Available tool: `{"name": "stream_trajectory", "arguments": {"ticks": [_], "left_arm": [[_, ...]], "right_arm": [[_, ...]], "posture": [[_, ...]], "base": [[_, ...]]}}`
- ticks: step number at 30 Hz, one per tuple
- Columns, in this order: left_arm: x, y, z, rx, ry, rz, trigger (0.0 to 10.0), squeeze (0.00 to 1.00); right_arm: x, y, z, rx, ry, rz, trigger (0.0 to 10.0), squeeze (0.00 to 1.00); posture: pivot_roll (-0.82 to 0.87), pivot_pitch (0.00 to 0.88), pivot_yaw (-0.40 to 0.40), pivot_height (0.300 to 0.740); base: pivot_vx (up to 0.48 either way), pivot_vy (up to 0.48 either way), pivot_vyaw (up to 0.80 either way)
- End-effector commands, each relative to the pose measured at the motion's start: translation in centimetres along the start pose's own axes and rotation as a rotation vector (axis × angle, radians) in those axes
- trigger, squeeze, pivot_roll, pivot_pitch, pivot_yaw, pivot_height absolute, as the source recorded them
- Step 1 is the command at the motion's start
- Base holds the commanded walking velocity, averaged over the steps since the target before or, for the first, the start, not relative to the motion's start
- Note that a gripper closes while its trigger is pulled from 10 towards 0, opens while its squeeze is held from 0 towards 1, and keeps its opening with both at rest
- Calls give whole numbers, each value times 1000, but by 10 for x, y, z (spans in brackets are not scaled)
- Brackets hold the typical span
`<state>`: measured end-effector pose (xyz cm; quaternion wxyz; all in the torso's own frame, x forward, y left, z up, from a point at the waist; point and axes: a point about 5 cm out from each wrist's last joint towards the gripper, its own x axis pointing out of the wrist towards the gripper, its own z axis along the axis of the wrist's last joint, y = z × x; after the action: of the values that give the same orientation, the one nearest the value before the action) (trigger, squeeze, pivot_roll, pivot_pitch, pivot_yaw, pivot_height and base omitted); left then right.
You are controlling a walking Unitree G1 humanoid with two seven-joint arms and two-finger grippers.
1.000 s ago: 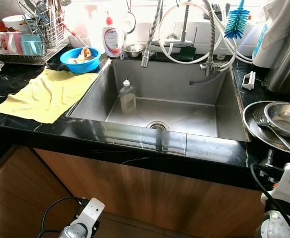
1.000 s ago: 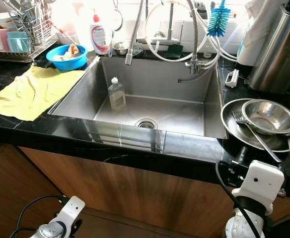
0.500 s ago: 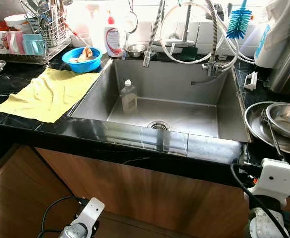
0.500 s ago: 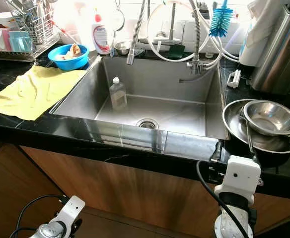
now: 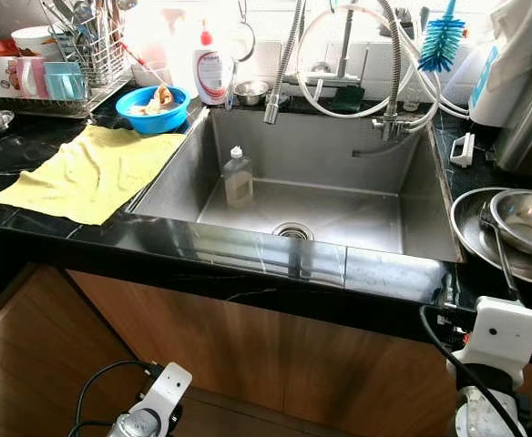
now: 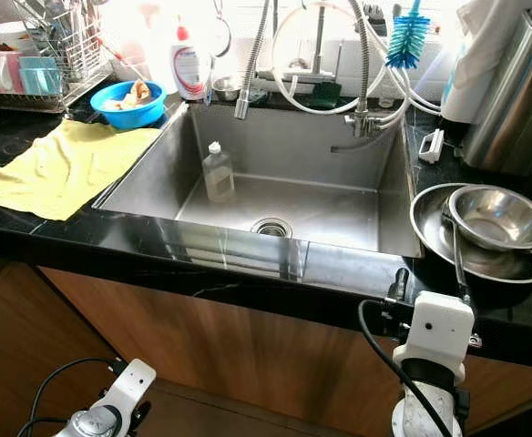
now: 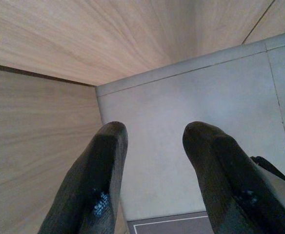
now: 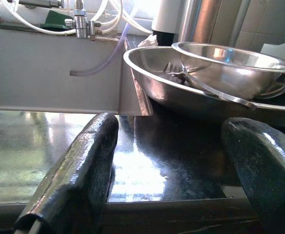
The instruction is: Kitchen organization
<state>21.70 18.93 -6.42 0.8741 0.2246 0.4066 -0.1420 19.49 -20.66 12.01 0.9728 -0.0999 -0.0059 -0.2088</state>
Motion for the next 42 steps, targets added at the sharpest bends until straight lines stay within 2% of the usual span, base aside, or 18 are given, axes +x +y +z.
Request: {"name": "stream_trajectory", "arguments": {"ticks": [1,15,32,42], "left_arm": [[-1,2,-3,19,8,2,10000,0],[-1,3,-4,19,9,3,10000,0],[-1,2,-5,17,13,3,10000,0],[-1,2,-6,21,14,1,10000,0]], "right_arm": [[-3,-6,-6,-22,34,-46,10000,0],[-5,-20,1,-28,-9,-176,10000,0],[1,-10,7,7,-46,-92,10000,0],[7,-11,13,6,-75,-95,10000,0]], "posture": [[-159,0,42,740],[-156,0,41,740],[-154,0,41,740],[-152,0,40,740]], "base": [[0,0,0],[0,0,0],[0,0,0],[0,0,0]]}}
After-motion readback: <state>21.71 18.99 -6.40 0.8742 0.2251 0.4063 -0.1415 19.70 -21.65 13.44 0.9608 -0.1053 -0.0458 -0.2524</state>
